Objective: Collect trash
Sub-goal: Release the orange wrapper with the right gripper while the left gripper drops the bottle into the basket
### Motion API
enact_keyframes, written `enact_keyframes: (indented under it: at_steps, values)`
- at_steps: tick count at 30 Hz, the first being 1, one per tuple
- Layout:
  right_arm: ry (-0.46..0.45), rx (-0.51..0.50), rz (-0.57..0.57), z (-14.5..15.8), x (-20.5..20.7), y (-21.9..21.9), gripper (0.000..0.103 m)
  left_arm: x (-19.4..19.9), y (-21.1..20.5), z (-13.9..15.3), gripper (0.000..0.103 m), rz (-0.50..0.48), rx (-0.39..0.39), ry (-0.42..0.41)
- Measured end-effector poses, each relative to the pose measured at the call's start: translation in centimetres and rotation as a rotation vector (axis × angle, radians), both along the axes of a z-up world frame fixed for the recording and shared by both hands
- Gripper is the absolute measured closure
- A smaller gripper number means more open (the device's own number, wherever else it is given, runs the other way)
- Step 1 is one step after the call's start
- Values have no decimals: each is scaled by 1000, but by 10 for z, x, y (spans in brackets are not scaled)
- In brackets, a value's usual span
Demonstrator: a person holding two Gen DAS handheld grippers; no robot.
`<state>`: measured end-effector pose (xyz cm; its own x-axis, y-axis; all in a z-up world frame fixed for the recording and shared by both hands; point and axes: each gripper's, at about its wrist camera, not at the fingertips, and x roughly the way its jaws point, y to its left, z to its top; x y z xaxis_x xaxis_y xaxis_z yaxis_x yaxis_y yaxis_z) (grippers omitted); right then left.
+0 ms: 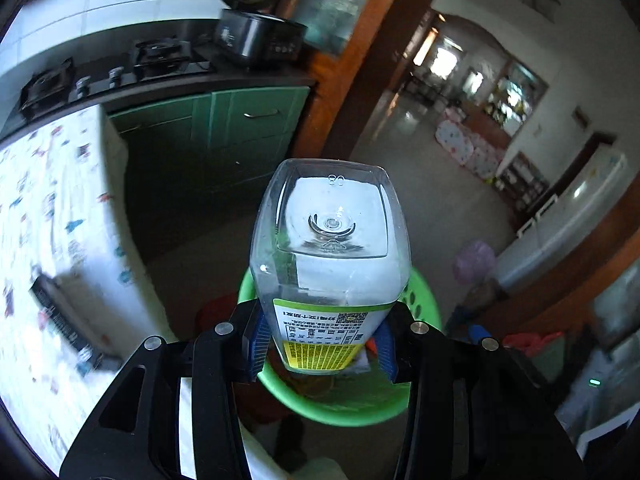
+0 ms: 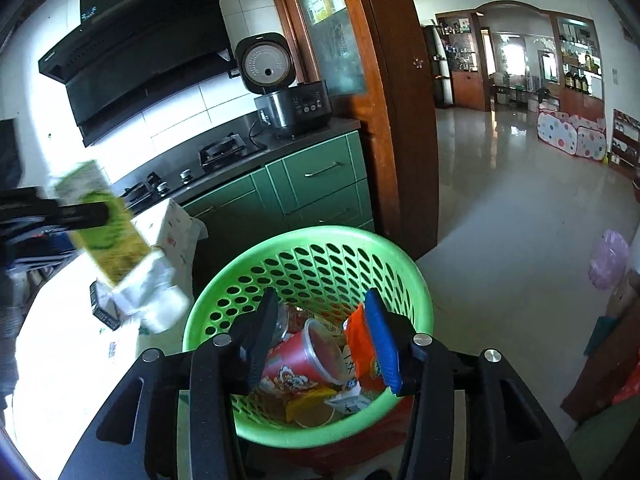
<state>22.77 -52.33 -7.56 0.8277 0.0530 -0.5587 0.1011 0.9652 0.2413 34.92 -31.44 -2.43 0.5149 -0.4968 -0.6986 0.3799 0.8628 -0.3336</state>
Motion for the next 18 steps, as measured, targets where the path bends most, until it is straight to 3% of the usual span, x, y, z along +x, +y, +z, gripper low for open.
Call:
enact_keyframes:
  at_steps: [10,14,18]
  values:
    - [-1,14,25,-12,-17,1,54,27,-35,-48,58,-57,134,41]
    - [9,17,22,-16,-19,2,54,25,-37,-48,38,-66,165,5]
    - [0,25,15,-12,-21,3,54,13,-36,-38,38,-102,182,-47]
